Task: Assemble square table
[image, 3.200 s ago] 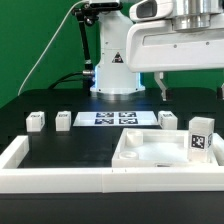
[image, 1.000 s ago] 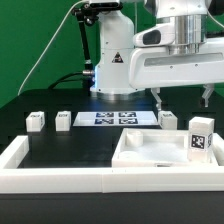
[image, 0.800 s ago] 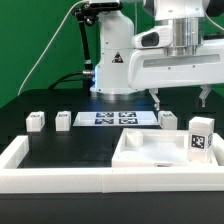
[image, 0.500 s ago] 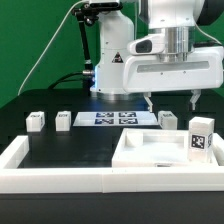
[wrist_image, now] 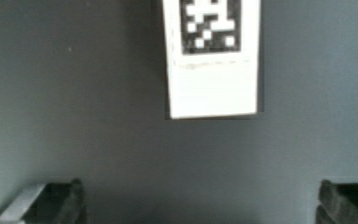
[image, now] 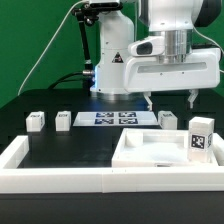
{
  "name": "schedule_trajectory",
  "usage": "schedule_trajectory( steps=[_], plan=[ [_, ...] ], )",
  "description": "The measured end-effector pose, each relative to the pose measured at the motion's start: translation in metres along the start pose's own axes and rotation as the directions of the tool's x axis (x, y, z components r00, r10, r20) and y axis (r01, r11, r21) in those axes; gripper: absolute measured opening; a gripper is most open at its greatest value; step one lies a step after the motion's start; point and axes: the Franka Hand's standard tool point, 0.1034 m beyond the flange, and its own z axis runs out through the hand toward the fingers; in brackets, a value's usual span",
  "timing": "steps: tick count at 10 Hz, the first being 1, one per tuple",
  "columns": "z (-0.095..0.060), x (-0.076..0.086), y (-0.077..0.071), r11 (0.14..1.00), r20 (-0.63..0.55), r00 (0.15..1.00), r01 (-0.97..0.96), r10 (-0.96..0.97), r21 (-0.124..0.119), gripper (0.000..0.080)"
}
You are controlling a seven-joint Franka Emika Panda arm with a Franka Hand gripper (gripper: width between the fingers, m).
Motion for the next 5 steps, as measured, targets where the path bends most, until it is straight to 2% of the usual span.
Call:
schedule_trajectory(
  steps=[5],
  plan=[
    [0.0029,-0.0035,-0.0032,1.0,0.033,0.999,0.003,-0.003,0.002,0.0649]
  ],
)
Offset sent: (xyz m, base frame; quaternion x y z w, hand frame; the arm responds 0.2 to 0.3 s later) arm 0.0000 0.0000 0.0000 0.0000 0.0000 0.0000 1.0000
